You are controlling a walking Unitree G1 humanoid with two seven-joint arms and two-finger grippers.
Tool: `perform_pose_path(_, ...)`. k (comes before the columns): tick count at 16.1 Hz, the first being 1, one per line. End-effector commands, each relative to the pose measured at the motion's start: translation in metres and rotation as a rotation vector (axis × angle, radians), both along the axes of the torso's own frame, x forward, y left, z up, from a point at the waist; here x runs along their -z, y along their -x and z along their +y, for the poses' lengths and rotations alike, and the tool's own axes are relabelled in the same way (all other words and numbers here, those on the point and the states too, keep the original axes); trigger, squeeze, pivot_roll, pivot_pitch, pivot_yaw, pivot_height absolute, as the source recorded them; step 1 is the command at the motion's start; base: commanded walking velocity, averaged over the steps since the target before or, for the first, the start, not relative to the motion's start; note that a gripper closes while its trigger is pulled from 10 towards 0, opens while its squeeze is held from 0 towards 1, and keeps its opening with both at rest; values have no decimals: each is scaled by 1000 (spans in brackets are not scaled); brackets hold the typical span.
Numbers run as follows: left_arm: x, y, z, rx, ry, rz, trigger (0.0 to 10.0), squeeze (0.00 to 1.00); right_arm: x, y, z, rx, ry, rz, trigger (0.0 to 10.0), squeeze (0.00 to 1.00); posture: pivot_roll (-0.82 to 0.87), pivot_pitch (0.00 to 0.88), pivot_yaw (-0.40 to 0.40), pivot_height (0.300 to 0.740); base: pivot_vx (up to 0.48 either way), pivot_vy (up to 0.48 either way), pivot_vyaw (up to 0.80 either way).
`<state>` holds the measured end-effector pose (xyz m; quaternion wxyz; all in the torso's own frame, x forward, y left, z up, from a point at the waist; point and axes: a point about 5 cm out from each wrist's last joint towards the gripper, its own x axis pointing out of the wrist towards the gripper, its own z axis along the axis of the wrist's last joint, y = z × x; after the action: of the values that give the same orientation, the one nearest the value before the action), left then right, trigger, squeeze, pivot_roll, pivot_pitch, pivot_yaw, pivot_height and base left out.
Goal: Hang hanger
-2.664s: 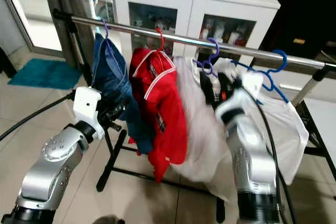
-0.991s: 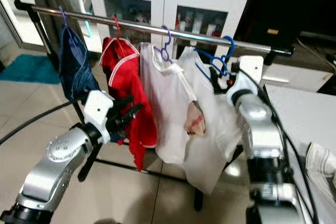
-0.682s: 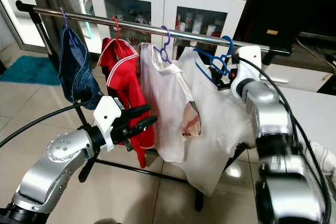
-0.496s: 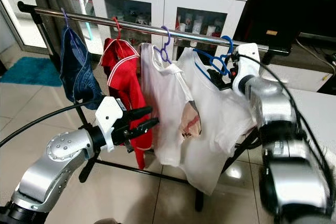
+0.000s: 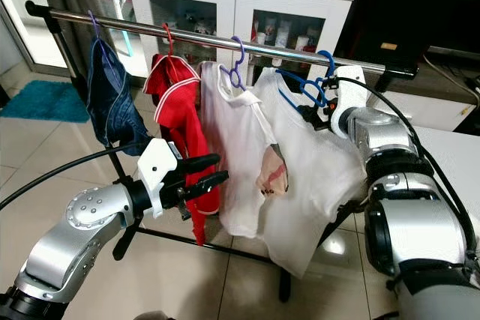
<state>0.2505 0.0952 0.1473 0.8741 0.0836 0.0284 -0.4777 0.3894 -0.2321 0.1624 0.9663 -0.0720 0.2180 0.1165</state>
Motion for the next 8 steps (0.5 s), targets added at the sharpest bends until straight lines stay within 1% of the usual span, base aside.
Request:
perform_pose_path(1,-6,2,-3,29,-4,-20,10000,0,-9,-4,1,-3,-20,-29,0,0,110,0,-56,740,0,0,0)
perform_pose_path(6,-4,2,-4,35,-7,-15,10000,0,-15,-5,-1,-13,-39,-44,0,0,107,0,-54,740,0,0,0)
perform_pose_path(8,-4,2,-5,38,-11,-14,10000,0,-16,-5,-3,-9,-32,-45,0,0,106,0,-54,740,0,0,0)
